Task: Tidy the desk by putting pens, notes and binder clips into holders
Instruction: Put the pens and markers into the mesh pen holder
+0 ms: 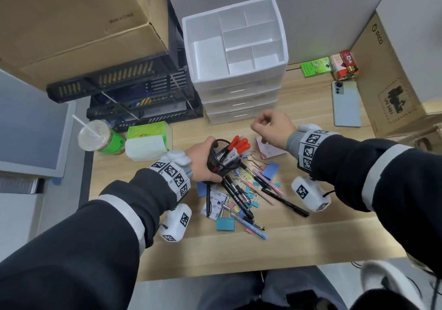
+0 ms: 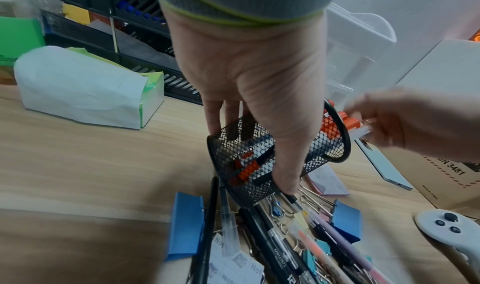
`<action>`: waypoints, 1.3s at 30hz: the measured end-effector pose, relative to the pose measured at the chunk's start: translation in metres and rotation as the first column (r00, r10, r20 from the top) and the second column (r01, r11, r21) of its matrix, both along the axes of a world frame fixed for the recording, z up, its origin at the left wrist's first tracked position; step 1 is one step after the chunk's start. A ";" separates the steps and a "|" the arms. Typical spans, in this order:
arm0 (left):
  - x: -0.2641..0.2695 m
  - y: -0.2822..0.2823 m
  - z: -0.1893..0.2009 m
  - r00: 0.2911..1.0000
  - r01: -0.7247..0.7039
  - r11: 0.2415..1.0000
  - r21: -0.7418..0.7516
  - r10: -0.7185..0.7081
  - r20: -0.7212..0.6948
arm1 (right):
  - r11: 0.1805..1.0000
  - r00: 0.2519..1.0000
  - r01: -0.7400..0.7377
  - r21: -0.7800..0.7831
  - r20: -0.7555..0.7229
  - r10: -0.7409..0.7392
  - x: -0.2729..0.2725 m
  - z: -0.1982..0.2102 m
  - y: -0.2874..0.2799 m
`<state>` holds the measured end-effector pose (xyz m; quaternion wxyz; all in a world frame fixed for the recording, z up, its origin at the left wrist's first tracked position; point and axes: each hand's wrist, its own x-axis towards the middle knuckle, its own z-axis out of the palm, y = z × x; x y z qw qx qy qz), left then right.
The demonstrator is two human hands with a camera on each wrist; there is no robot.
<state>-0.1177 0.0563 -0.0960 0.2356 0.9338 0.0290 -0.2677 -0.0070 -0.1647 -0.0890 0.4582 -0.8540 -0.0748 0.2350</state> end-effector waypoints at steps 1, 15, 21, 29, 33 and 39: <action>-0.001 0.000 0.000 1.000 0.003 1.000 0.003 -0.003 0.001 | 0.996 0.999 -0.041 -0.075 -0.005 0.041 -0.001 -0.006 -0.009; -0.009 -0.003 -0.009 0.999 0.036 0.999 0.006 -0.036 0.021 | 0.224 0.610 -0.766 -0.603 -0.571 0.550 -0.073 -0.035 -0.055; -0.010 -0.001 -0.008 0.999 0.030 1.000 0.006 -0.030 0.045 | 0.143 0.619 -0.730 -0.668 -0.559 0.552 -0.073 -0.043 -0.051; -0.009 0.004 -0.001 0.996 0.013 1.000 0.012 -0.014 0.091 | 0.220 0.531 -0.842 -0.493 -0.687 0.496 -0.050 -0.036 -0.056; -0.008 0.006 0.002 0.993 0.000 1.000 0.010 -0.001 0.115 | 0.386 0.689 -0.684 -0.618 -0.376 0.620 -0.055 -0.044 -0.042; -0.015 0.013 0.001 0.991 -0.008 0.999 0.035 0.004 0.132 | 0.362 0.732 -0.579 -0.730 -0.270 0.626 -0.066 -0.062 -0.028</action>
